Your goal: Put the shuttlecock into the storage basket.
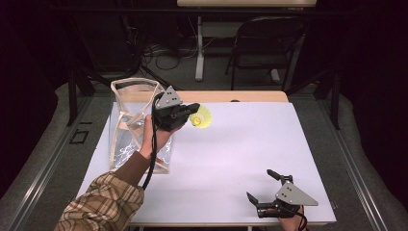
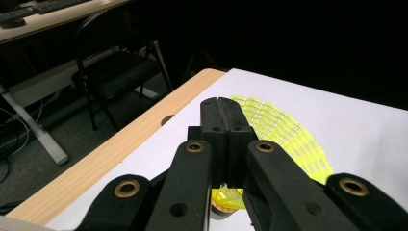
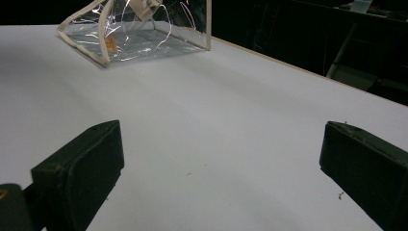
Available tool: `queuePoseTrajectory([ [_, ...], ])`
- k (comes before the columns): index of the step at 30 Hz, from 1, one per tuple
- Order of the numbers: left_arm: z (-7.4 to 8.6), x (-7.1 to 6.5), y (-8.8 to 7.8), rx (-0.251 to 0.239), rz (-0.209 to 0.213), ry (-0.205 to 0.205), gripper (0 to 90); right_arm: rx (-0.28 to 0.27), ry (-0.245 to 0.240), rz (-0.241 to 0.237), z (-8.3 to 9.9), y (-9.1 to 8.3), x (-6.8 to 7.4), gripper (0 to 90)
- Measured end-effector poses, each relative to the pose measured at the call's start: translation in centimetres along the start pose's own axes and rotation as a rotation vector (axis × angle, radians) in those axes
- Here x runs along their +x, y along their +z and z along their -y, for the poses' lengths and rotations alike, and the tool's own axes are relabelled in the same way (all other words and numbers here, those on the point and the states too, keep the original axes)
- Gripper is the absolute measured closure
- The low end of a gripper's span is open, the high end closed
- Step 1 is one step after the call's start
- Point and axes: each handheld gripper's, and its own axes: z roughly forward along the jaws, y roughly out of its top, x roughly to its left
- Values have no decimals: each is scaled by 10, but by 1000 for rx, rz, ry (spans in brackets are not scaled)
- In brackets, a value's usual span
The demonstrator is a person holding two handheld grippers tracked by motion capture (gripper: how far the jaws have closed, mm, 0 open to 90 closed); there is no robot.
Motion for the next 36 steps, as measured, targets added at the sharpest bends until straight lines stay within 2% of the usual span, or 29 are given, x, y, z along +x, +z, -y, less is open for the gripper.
queuePoseTrajectory([
  [20, -7, 16, 1, -5, -18, -13, 900, 1, 1, 6, 0, -2, 0, 14],
  [36, -14, 36, -7, -14, -58, -26, 900, -1, 6, 8, 1, -3, -1, 14],
])
